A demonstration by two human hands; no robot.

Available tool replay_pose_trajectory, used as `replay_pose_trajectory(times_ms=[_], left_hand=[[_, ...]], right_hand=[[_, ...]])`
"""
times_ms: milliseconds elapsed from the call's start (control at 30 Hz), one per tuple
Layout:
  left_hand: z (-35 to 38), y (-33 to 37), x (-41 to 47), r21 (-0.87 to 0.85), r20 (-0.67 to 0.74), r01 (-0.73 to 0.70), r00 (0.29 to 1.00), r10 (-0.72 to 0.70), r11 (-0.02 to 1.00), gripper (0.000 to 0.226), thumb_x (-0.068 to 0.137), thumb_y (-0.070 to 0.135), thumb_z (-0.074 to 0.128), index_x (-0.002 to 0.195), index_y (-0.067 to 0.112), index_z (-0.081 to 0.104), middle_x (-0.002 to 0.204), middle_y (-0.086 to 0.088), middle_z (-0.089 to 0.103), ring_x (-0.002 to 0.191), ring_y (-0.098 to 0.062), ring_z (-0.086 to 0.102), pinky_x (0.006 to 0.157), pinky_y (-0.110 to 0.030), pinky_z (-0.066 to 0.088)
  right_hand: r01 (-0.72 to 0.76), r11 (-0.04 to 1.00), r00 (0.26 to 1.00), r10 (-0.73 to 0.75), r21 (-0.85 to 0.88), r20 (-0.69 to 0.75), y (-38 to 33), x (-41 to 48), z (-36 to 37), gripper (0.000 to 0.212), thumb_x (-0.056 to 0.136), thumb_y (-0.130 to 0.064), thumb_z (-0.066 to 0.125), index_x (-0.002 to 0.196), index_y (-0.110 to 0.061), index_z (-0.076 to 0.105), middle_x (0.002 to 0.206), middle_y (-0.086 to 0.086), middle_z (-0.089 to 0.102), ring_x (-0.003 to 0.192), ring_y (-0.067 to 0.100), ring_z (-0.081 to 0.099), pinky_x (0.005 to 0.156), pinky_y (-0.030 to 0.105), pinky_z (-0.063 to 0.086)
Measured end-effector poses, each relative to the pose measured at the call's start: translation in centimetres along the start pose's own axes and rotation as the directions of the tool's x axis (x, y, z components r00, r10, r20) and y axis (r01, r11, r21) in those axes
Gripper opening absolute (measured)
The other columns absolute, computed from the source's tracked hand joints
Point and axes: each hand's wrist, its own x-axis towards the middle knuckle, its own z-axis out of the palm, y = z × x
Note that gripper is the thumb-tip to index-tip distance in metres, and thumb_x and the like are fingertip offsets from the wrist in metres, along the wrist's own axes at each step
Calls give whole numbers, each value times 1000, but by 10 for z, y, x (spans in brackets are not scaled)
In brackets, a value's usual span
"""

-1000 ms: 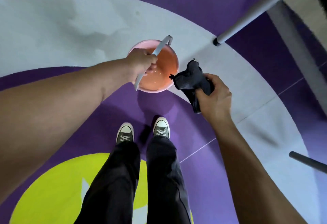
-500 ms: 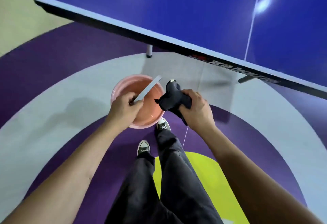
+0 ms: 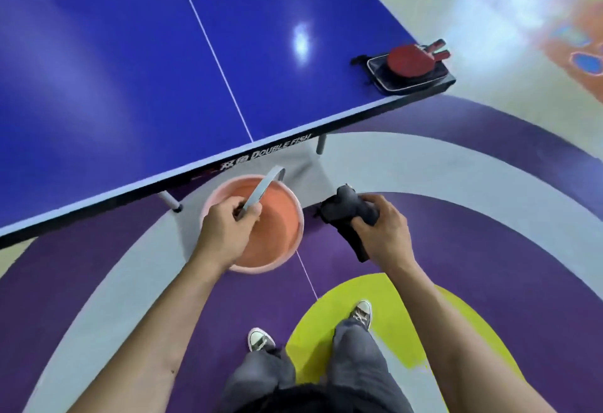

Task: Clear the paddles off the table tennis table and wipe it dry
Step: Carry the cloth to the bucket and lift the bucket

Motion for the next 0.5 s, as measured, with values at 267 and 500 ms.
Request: replay_pose_trajectory(times_ms=[267, 500], left_hand=[[138, 142, -16, -70, 92, -126, 987, 132, 990, 29, 98, 35, 62, 79, 16, 72, 68, 8, 64, 59, -12, 51, 65, -31, 41], [284, 265, -43, -117, 190, -274, 937, 293, 954, 30, 96, 41, 61, 82, 17, 73, 72, 2, 70, 67, -18, 60, 71, -41, 52]], right_hand=[[-91, 996, 968, 89, 0, -234, 90, 23, -171, 39, 81, -29, 66, 120, -35, 63, 105, -1, 70, 99, 25, 62, 80, 36, 50], [-99, 994, 884, 110, 49, -453, 181, 34, -326, 37, 81, -25, 67, 118, -30, 64, 99, 1, 70, 93, 26, 62, 79, 37, 50]])
